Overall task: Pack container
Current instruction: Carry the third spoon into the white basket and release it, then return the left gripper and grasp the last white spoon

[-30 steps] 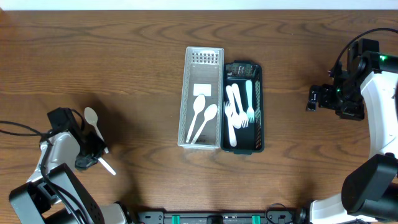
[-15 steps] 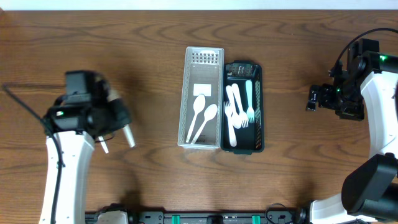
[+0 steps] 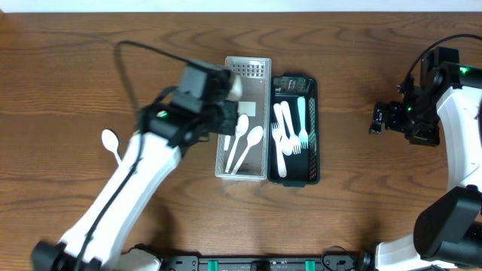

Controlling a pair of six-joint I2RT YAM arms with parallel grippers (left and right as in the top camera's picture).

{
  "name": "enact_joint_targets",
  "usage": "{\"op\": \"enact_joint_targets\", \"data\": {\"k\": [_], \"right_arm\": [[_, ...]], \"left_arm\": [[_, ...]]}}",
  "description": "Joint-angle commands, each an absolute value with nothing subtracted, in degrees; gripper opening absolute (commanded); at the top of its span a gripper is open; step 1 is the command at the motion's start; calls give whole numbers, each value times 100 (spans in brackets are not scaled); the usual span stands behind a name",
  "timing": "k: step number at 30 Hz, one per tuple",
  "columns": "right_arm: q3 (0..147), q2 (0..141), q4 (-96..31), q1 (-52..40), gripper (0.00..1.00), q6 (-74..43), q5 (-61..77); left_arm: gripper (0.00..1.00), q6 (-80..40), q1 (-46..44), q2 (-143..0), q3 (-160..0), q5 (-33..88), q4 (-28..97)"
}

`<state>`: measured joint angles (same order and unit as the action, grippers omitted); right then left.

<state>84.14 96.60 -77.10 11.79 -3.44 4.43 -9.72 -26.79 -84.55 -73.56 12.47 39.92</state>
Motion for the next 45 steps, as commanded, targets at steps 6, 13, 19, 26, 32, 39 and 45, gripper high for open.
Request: {"op": "enact_joint_targets", "data": {"k": [6,13,19,26,32,39,45], "right_arm": [[8388,9671,-7714,1197,99,-423,521],[8388,9671,-7717,1197,99,-423,528],[8388,9671,-7717,1199,99,-421,565],[8388,9671,-7714,1199,99,-421,565],[8388,9671,-7688,1199,99,-416,563],[8388,9671,-7666,1199,99,-395,563],[8388,9671,-7623,1199,99,-395,563]], "left_arm": [[6,121,-2847,-9767,-7428,770,3837],[17,148,-2849,-10263,-7428,784,3839],[41,148,-2849,-10020,-7485,790,3885],[62,145,-2790,-8938,-8396,169,4991],[96,-582,-1876,-7719,-8532,-1087,5566],[98,-1345,414,-7623,-8416,-779,5975],[98,-1422,1758,-8512,-7953,-108,5758]]}}
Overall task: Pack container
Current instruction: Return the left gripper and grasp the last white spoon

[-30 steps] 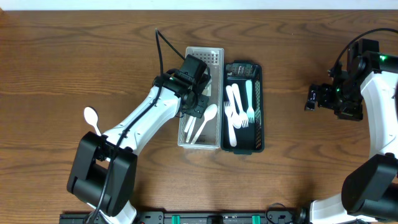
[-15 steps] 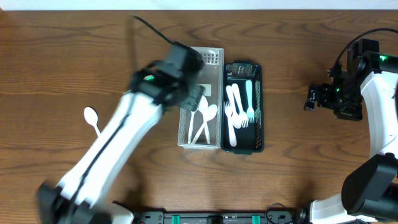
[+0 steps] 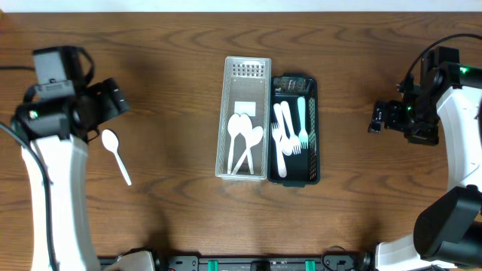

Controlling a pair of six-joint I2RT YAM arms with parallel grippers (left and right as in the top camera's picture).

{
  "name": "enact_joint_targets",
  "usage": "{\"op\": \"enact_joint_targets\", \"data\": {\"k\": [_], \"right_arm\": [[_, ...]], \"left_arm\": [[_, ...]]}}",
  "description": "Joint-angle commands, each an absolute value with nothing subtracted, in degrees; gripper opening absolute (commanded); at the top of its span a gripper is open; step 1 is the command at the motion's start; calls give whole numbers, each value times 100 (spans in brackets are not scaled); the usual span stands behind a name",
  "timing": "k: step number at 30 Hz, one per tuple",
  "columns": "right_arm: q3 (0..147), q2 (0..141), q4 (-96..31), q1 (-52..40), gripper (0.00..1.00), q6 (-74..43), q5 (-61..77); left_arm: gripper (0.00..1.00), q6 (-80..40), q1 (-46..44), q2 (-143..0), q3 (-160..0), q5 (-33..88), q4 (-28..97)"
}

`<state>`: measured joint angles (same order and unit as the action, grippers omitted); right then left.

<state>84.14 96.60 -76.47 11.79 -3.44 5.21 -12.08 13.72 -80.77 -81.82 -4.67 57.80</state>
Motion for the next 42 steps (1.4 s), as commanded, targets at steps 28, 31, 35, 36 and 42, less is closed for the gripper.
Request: {"op": "enact_joint_targets", "data": {"k": [28,31,35,36,42], "right_arm": [[8388,9671,-7485,1199,99,-395,563],[8388,9671,-7502,1199,99,-397,563],[8388,9671,-7526,1199,99,-370,561],[8388,9671,-7529,1199,99,-355,563],[8388,9671,-7559,1199,99,-355,561]], "left_arm": [[98,-1509,1879,-10739,-6108,97,3795],[98,-1509,1879,-10739,-5992,113,3695],[98,-1511,1879,-10739,-5981,113,3699],[98,-1514,1879,-10739,-5981,113,3706],[67,-1514,1879,-10739,-5981,110,3750]]}}
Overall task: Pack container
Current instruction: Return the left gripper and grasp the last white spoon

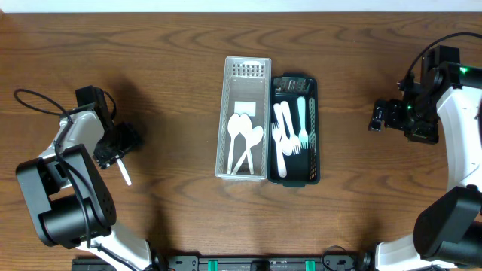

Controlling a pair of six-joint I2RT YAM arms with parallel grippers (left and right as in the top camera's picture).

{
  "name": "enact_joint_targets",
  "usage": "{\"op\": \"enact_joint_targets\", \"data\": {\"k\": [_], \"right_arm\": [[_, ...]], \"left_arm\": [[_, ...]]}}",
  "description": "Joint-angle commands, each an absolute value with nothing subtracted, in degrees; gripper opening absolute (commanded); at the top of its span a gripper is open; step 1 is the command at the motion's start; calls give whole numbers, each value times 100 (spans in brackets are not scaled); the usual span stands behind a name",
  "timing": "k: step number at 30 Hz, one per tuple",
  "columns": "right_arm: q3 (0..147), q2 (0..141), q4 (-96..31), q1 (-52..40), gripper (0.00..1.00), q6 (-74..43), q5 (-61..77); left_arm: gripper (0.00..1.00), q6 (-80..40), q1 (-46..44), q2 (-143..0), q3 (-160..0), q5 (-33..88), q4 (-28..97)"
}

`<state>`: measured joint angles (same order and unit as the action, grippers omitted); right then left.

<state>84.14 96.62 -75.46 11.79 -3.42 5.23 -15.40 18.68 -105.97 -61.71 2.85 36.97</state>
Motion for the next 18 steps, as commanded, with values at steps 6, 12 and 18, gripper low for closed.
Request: {"op": "enact_joint_targets", "data": {"k": [6,12,18], "right_arm": [[8388,9671,-7570,1199,99,-355,561],[8388,9671,-7607,1199,99,-355,561],[8388,9671,-7642,1199,99,-357,561]], "left_arm": [[40,-1511,1879,-10739,-5981,110,3830],[25,-1511,1879,-10739,-5981,108,3848],[8,-1511,1879,-10739,-5981,108,3850]]}}
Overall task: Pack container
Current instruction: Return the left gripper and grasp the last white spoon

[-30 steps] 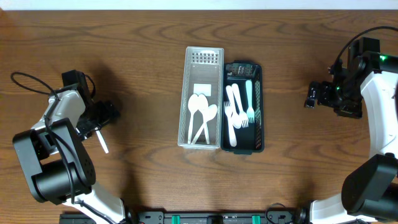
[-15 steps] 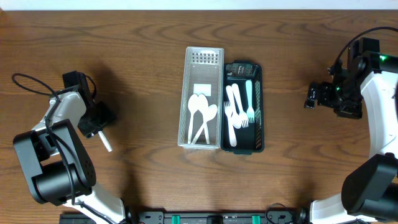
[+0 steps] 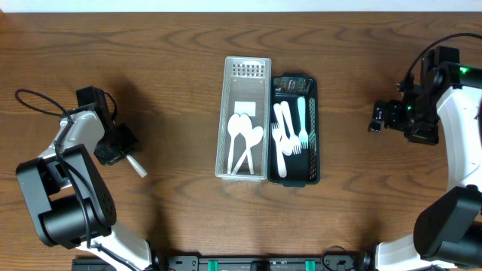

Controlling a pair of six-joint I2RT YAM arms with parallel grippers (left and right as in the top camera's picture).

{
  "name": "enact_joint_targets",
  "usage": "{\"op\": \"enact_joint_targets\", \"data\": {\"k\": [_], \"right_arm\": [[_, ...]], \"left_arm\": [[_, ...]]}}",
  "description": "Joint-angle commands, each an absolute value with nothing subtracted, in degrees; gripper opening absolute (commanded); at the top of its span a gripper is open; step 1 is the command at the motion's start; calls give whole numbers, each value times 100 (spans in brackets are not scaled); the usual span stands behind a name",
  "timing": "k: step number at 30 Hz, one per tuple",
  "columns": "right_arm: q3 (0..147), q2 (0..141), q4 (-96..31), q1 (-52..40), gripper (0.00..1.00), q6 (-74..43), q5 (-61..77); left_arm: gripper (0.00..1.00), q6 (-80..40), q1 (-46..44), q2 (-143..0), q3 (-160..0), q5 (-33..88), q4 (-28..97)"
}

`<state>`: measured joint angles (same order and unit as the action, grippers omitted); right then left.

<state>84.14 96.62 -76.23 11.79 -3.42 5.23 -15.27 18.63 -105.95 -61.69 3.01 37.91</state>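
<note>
A clear plastic bin point(image 3: 243, 75) at the table's middle holds three white spoons point(image 3: 242, 139). Touching its right side, a black bin point(image 3: 310, 128) holds white forks point(image 3: 285, 135) and one pale teal piece. At the far left my left gripper point(image 3: 120, 150) is down at the table, shut on a white spoon whose handle point(image 3: 137, 166) sticks out to the lower right; the bowl is hidden under the fingers. My right gripper point(image 3: 376, 119) hangs at the far right with nothing in it; its jaw state is not clear.
A black cable point(image 3: 38, 102) loops by the left arm. The two bins stand side by side mid-table. Brown wood table point(image 3: 173, 53) surrounds them.
The left gripper has closed on the spoon. The handle, which pointed down from the gripper, now angles to the lower right. The right arm is unchanged.
The left gripper was over the clear bin, where spoons lay. Then it was at the far left beside a lone spoon on the table, with three spoons in the bin. It then sat down over that spoon, and now holds it.
</note>
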Motion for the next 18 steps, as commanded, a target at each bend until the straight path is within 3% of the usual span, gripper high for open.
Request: {"op": "enact_joint_targets", "data": {"k": [1,11,18], "right_arm": [[8388,9671,-7649,1199,99,-355,561],[8388,9671,-7653,1199,99,-357,561],[8388,9671,-7651,1199,99,-360,563]], "left_arm": [[7,-1511,1879,-10739,-5981,108,3850],[6,-1511,1852,-10589,-5994,110,3962],[6,-1505,1212,-9343,-6281,108,4595]]}}
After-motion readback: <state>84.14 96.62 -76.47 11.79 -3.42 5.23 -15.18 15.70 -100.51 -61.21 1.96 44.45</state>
